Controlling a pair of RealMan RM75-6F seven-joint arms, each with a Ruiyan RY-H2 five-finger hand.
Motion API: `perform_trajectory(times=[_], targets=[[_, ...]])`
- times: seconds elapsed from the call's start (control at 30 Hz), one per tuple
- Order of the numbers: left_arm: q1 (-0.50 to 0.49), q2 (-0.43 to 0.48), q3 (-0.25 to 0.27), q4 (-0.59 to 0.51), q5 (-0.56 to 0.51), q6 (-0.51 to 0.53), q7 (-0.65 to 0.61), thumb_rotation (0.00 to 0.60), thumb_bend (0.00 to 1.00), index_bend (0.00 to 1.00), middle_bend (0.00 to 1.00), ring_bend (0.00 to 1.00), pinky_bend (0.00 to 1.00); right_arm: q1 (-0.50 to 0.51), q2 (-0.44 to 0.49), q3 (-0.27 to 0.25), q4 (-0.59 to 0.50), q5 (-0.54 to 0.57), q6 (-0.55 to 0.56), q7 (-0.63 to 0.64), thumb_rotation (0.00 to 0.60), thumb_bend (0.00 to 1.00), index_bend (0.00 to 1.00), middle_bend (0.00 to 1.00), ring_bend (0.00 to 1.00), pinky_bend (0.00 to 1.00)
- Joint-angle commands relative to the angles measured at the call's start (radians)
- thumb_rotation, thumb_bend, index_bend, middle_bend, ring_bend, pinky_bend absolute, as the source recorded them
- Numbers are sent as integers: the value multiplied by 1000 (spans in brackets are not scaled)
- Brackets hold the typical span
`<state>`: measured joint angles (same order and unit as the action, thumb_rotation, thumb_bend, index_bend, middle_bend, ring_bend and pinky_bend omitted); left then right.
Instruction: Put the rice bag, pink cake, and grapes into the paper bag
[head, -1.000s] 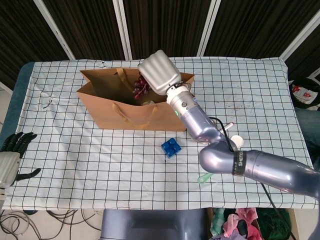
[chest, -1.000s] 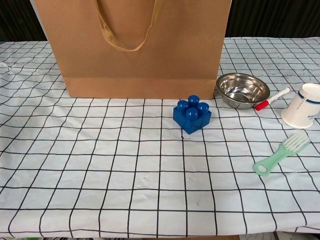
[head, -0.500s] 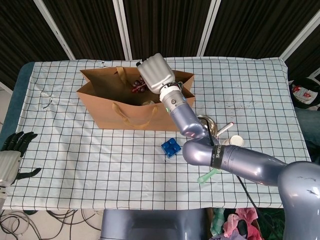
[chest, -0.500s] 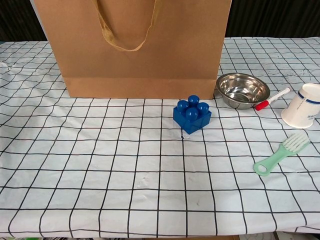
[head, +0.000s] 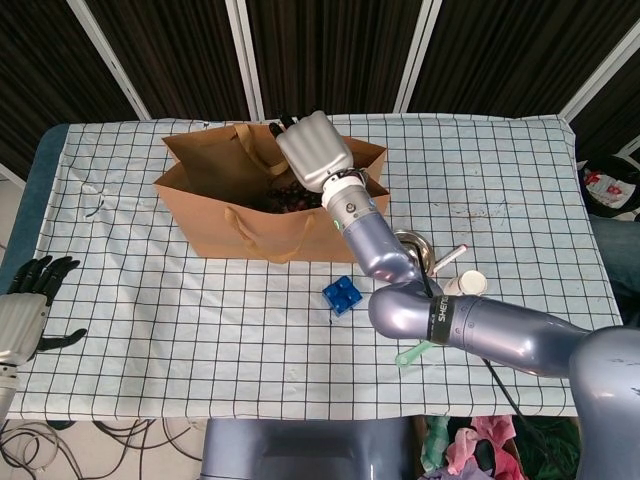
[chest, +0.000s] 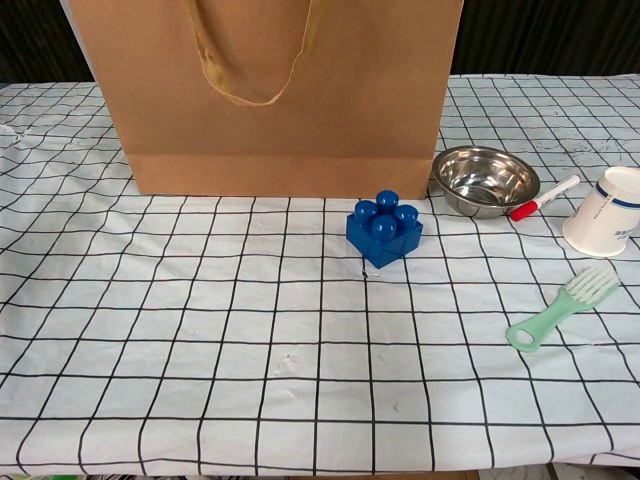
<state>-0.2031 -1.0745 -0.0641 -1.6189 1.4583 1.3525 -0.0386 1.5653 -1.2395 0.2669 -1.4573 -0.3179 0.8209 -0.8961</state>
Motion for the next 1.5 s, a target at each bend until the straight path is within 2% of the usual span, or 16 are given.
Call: perform_trajectory(times=[0.03, 0.17, 0.27, 0.43, 0.57, 0.6, 0.63, 0.67, 0.73, 0.8, 0.9, 1.2, 1.37, 1.5], targets=[[2, 2, -2, 1, -3, 5, -4, 600, 91, 129, 92, 0, 46, -17, 40, 10, -48, -11, 40, 22, 600, 236, 180, 113, 237, 268], [7, 6, -8, 3, -7, 19, -17, 600, 90, 129, 91, 0, 46, -56, 128, 7, -154, -56, 104, 30, 600, 235, 178, 113, 234, 260], [13, 6, -16, 9, -10, 38, -29, 600, 90, 128, 90, 0, 46, -125, 233, 4, -291, -145, 194, 57, 600, 234, 177, 114, 233, 258], [20, 1, -21, 17, 4, 68, -41, 600, 91, 127, 90, 0, 46, -247, 370, -7, -458, -236, 291, 126, 600, 235, 175, 114, 233, 258], [34, 3, -24, 19, 12, 101, -54, 600, 91, 127, 90, 0, 46, -442, 522, -74, -622, -413, 407, 213, 600, 235, 175, 114, 229, 258], [38, 6, -25, 16, 10, 108, -53, 600, 91, 127, 90, 0, 46, -518, 562, -112, -666, -486, 457, 237, 600, 235, 174, 115, 228, 258], [45, 11, -23, 8, 9, 117, -47, 600, 91, 127, 90, 0, 46, -638, 602, -180, -721, -571, 540, 282, 600, 235, 173, 115, 226, 258], [49, 14, -22, 0, 10, 122, -40, 600, 91, 127, 90, 0, 46, -720, 616, -222, -740, -678, 597, 335, 600, 236, 172, 116, 226, 258], [56, 16, -20, -14, 14, 134, -23, 600, 91, 127, 90, 0, 46, -864, 612, -298, -711, -844, 679, 445, 600, 236, 170, 117, 226, 258], [64, 17, -15, -31, 22, 148, -5, 600, 91, 126, 89, 0, 45, -989, 582, -363, -652, -942, 748, 517, 600, 235, 170, 117, 226, 258], [77, 15, -7, -51, 32, 165, 21, 600, 91, 121, 88, 0, 36, -1123, 495, -410, -553, -1029, 840, 568, 600, 235, 170, 117, 226, 258], [121, 11, 8, -74, 55, 233, 58, 600, 91, 111, 88, 0, 27, -1322, 291, -459, -355, -1150, 938, 617, 600, 235, 165, 117, 224, 258], [129, 9, 12, -85, 42, 226, 75, 600, 91, 98, 83, 0, 27, -1378, 208, -455, -279, -1159, 921, 676, 600, 236, 143, 114, 213, 257], [126, 4, 20, -102, 39, 205, 99, 600, 91, 82, 75, 0, 27, -1401, 179, -434, -235, -1126, 885, 721, 600, 235, 136, 103, 199, 250]])
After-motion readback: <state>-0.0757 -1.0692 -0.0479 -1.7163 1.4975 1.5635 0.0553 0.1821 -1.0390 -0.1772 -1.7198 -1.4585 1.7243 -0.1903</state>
